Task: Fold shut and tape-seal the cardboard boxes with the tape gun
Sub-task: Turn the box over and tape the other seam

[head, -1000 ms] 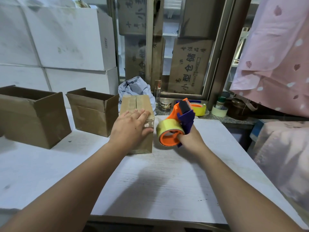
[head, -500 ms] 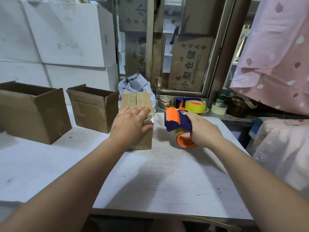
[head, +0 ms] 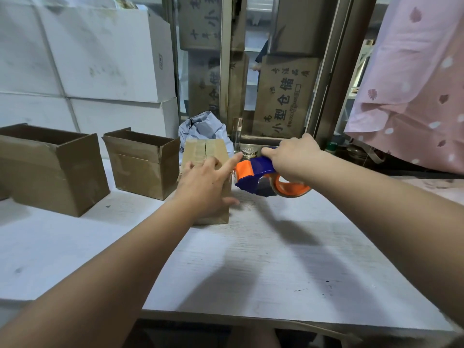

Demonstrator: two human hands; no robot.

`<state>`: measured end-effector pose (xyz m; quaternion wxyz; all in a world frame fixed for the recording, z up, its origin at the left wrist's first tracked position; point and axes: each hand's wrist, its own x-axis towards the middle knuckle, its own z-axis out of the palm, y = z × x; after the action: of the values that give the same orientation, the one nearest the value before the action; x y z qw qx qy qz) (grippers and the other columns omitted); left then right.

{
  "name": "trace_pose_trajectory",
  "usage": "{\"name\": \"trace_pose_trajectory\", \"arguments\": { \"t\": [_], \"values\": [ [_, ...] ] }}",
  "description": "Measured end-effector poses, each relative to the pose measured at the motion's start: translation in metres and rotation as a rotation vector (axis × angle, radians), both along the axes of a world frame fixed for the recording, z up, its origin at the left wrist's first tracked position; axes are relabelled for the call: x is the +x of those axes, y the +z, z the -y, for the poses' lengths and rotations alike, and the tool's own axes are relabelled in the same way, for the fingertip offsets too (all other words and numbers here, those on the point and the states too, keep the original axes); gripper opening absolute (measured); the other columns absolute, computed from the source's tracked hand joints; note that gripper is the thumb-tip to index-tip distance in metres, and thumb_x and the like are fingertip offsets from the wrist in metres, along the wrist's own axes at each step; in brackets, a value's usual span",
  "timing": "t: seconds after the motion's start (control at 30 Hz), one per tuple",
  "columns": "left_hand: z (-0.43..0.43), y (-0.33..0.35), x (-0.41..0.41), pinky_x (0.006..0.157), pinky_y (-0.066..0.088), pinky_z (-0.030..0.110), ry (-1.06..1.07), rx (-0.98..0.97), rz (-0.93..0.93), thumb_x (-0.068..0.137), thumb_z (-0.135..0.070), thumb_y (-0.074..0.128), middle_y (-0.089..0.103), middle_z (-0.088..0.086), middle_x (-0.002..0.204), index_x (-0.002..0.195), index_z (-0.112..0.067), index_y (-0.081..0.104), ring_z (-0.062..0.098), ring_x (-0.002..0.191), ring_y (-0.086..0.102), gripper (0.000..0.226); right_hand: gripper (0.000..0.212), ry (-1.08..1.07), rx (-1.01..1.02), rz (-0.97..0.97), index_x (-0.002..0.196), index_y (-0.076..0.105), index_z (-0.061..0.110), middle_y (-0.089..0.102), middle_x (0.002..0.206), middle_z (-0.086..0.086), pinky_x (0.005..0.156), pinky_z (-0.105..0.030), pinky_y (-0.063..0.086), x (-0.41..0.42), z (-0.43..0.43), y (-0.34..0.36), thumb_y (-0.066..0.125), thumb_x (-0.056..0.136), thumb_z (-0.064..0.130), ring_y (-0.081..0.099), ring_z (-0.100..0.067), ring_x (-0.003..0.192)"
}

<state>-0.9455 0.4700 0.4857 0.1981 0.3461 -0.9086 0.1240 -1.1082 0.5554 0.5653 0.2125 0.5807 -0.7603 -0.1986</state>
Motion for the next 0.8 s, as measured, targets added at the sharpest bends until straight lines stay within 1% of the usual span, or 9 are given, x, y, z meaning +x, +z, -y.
{"name": "trace_pose_trajectory", "arguments": {
  "t": [0.1, 0.2, 0.27, 0.33, 0.43, 0.53, 0.6, 0.7, 0.8],
  "values": [
    [-0.004, 0.001, -0.009, 0.106, 0.02, 0.06, 0.032, 0.061, -0.048, 0.073, -0.072, 0.058, 0.035, 0.006, 0.14, 0.144, -0.045, 0.005, 0.028, 0.128, 0.039, 0.093, 0.035, -0.014, 0.014, -0.071, 0.132, 0.036, 0.028, 0.055, 0.119, -0.009, 0.082, -0.039, 0.031, 0.011, 0.005, 0.01, 0.035, 0.098, 0.019, 0.051, -0.03, 0.111],
    [-0.016, -0.009, -0.023, 0.112, 0.008, 0.058, 0.063, -0.066, -0.123, 0.083, -0.06, 0.056, 0.04, 0.004, 0.136, 0.143, -0.025, 0.029, 0.024, 0.126, 0.041, 0.075, 0.036, -0.071, 0.049, -0.08, 0.132, 0.038, 0.027, 0.05, 0.112, -0.008, 0.082, -0.041, 0.037, 0.019, 0.011, 0.017, 0.04, 0.098, 0.018, 0.049, -0.032, 0.111],
    [-0.02, -0.021, -0.03, 0.112, 0.021, 0.052, 0.056, -0.156, -0.208, 0.079, -0.047, 0.069, 0.056, 0.008, 0.119, 0.136, -0.012, 0.045, 0.025, 0.11, 0.055, 0.071, 0.042, -0.098, 0.07, -0.064, 0.134, 0.038, 0.026, 0.046, 0.106, -0.008, 0.085, -0.042, 0.044, 0.024, 0.015, 0.022, 0.048, 0.095, 0.017, 0.049, -0.033, 0.112],
    [-0.018, -0.028, -0.034, 0.101, 0.038, 0.054, 0.034, -0.197, -0.352, 0.065, -0.037, 0.083, 0.065, 0.01, 0.097, 0.119, -0.006, 0.06, 0.027, 0.088, 0.064, 0.065, 0.047, -0.098, 0.089, -0.053, 0.136, 0.04, 0.025, 0.049, 0.112, -0.009, 0.089, -0.046, 0.048, 0.026, 0.019, 0.024, 0.053, 0.092, 0.015, 0.049, -0.035, 0.113],
    [-0.018, -0.03, -0.037, 0.096, 0.04, 0.055, 0.028, -0.18, -0.434, 0.064, -0.035, 0.082, 0.066, 0.009, 0.089, 0.111, -0.009, 0.064, 0.027, 0.079, 0.065, 0.057, 0.047, -0.099, 0.113, -0.038, 0.135, 0.043, 0.022, 0.051, 0.113, -0.01, 0.09, -0.048, 0.049, 0.026, 0.023, 0.024, 0.056, 0.09, 0.012, 0.052, -0.036, 0.111],
    [-0.019, -0.028, -0.039, 0.096, 0.04, 0.055, 0.015, -0.19, -0.468, 0.061, -0.034, 0.085, 0.067, 0.008, 0.09, 0.108, -0.011, 0.065, 0.027, 0.08, 0.065, 0.056, 0.049, -0.11, 0.137, -0.038, 0.137, 0.044, 0.021, 0.052, 0.121, -0.01, 0.092, -0.05, 0.049, 0.025, 0.026, 0.024, 0.057, 0.09, 0.012, 0.052, -0.037, 0.114],
    [-0.018, -0.032, -0.041, 0.097, 0.037, 0.06, 0.009, -0.2, -0.423, 0.058, -0.04, 0.086, 0.068, 0.007, 0.093, 0.1, -0.012, 0.068, 0.029, 0.085, 0.065, 0.053, 0.048, -0.133, 0.146, -0.049, 0.136, 0.045, 0.021, 0.051, 0.126, -0.01, 0.091, -0.051, 0.049, 0.027, 0.026, 0.021, 0.056, 0.091, 0.013, 0.051, -0.038, 0.115],
    [-0.019, -0.047, -0.043, 0.104, 0.019, 0.065, 0.0, -0.302, -0.302, 0.063, -0.054, 0.073, 0.068, 0.002, 0.089, 0.083, -0.014, 0.07, 0.037, 0.108, 0.059, 0.045, 0.044, -0.178, 0.233, -0.081, 0.133, 0.05, 0.021, 0.05, 0.132, -0.009, 0.088, -0.053, 0.049, 0.028, 0.028, 0.002, 0.057, 0.091, 0.015, 0.049, -0.039, 0.119],
    [-0.014, -0.051, -0.041, 0.103, 0.019, 0.063, 0.0, -0.325, -0.234, 0.069, -0.058, 0.066, 0.068, 0.001, 0.086, 0.081, -0.015, 0.072, 0.038, 0.113, 0.055, 0.045, 0.046, -0.156, 0.295, -0.011, 0.135, 0.048, 0.015, 0.052, 0.128, -0.012, 0.091, -0.051, 0.05, 0.02, 0.027, -0.01, 0.054, 0.089, 0.009, 0.051, -0.039, 0.117]
  ]
}}
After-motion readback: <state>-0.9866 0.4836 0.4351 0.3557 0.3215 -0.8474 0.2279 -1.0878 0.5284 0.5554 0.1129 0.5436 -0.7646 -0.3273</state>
